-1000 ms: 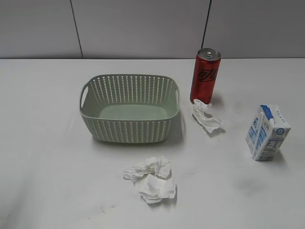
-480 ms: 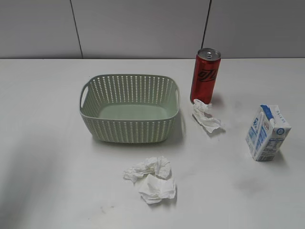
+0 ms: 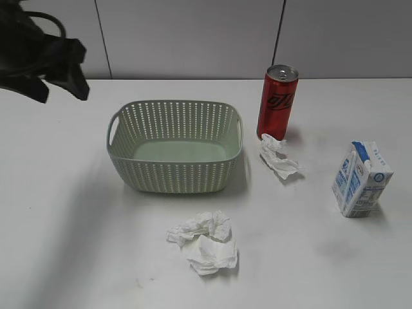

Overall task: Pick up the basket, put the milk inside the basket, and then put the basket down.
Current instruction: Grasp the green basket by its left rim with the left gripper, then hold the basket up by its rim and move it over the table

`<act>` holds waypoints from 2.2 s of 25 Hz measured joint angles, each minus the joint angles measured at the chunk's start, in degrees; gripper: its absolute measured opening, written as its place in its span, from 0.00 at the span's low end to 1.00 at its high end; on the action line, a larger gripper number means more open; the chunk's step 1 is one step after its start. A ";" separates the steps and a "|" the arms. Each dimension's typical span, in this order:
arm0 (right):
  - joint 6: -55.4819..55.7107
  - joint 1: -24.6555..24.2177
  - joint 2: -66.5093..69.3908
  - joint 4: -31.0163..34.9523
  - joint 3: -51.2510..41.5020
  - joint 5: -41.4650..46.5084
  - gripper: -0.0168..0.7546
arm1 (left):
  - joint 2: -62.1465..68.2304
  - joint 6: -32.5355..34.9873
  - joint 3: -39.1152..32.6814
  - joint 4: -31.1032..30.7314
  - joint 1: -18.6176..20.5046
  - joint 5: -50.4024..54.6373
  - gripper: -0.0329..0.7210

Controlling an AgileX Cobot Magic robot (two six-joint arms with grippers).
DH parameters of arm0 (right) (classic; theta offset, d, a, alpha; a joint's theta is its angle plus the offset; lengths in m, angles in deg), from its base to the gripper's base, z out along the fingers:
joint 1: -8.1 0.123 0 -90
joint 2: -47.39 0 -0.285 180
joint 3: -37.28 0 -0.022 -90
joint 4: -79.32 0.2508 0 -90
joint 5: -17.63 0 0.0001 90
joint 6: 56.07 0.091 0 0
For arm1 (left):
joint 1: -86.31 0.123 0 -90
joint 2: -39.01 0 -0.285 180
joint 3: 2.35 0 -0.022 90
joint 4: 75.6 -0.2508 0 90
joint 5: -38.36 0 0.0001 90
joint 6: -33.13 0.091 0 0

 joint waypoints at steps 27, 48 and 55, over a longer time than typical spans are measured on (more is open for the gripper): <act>1.25 0.00 0.00 -1.23 0.00 0.00 0.78 | 26.91 -4.09 10.93 -0.19 -4.17 -1.02 0.52; 1.74 0.00 0.00 -1.23 0.00 0.00 0.78 | 20.03 -7.68 10.93 1.61 -4.22 4.39 0.04; 1.81 0.00 0.09 -1.23 0.00 -0.05 0.78 | 13.97 -11.28 10.93 1.74 -4.40 7.62 0.04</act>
